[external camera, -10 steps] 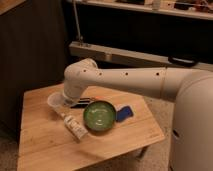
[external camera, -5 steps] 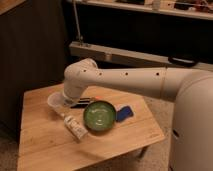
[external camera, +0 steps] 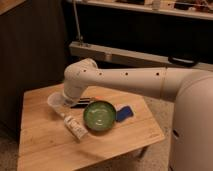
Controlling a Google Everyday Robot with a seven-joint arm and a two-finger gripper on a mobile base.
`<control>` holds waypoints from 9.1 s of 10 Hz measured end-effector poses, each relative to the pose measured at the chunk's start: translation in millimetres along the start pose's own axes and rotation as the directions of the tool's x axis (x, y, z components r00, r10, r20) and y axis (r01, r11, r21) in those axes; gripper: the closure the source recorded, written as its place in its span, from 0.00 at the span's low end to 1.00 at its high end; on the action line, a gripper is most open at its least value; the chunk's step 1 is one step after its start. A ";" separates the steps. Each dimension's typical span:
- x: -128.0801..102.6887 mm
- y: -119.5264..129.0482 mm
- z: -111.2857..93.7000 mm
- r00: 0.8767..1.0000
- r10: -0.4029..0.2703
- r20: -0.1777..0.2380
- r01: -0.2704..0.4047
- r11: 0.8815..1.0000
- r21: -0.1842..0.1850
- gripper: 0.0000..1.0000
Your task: Stand the bottle upright
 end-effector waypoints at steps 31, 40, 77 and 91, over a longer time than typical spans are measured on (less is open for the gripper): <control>9.8 -75.6 -23.7 0.847 0.506 -0.165 -0.449 0.845 0.291 0.20; 25.1 -56.9 34.7 0.822 0.511 -0.252 -0.470 0.858 0.205 0.30; 19.3 -78.7 82.1 0.820 0.324 -0.471 -0.312 0.944 0.106 0.20; 23.3 -69.4 110.4 0.743 0.337 -0.579 -0.304 0.940 0.156 0.20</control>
